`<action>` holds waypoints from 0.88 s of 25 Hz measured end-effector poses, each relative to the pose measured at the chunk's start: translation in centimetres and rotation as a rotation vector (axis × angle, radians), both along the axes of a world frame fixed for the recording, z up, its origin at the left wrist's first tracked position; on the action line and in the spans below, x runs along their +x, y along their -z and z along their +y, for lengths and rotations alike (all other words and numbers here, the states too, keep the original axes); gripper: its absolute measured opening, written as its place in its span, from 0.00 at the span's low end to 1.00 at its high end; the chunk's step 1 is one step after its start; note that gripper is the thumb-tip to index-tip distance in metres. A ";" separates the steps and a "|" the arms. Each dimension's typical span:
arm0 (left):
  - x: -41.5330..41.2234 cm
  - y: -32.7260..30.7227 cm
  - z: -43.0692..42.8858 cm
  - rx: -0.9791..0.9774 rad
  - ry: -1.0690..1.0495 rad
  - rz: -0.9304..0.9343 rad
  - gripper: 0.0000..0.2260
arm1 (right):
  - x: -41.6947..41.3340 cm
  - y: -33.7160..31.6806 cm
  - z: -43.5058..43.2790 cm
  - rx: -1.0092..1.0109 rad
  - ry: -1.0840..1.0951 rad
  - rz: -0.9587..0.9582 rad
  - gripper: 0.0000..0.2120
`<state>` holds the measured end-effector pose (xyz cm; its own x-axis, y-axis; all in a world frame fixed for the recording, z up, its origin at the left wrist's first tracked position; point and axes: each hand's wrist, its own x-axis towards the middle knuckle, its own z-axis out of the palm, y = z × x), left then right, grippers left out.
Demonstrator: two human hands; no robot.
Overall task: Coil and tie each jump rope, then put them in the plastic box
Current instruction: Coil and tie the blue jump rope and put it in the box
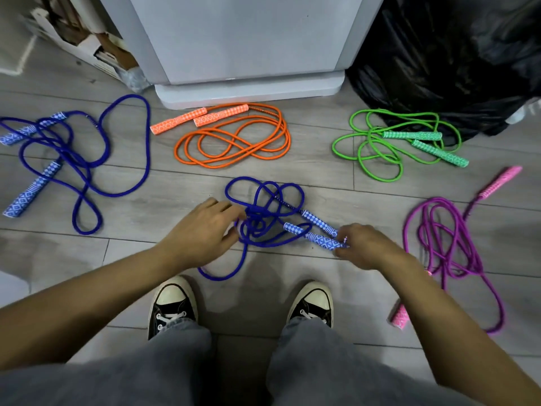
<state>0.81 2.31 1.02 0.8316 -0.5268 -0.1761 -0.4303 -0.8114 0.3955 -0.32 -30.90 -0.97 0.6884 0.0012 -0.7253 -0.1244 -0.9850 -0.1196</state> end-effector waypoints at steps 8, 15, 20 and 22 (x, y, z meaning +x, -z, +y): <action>2.7 -10.7 -0.6 -0.025 0.049 -0.045 0.10 | 2.2 -17.1 2.1 0.457 0.271 -0.672 0.16; 3.2 -18.7 0.6 -0.042 0.001 -0.025 0.12 | 3.5 -29.3 6.0 0.864 0.519 -0.954 0.07; 3.1 -23.1 0.6 -0.123 -0.032 0.086 0.21 | 3.9 -38.0 8.1 1.175 0.703 -0.922 0.11; 3.0 -24.8 -0.1 -0.257 -0.040 0.112 0.17 | 3.9 -40.2 8.9 1.270 0.750 -0.892 0.11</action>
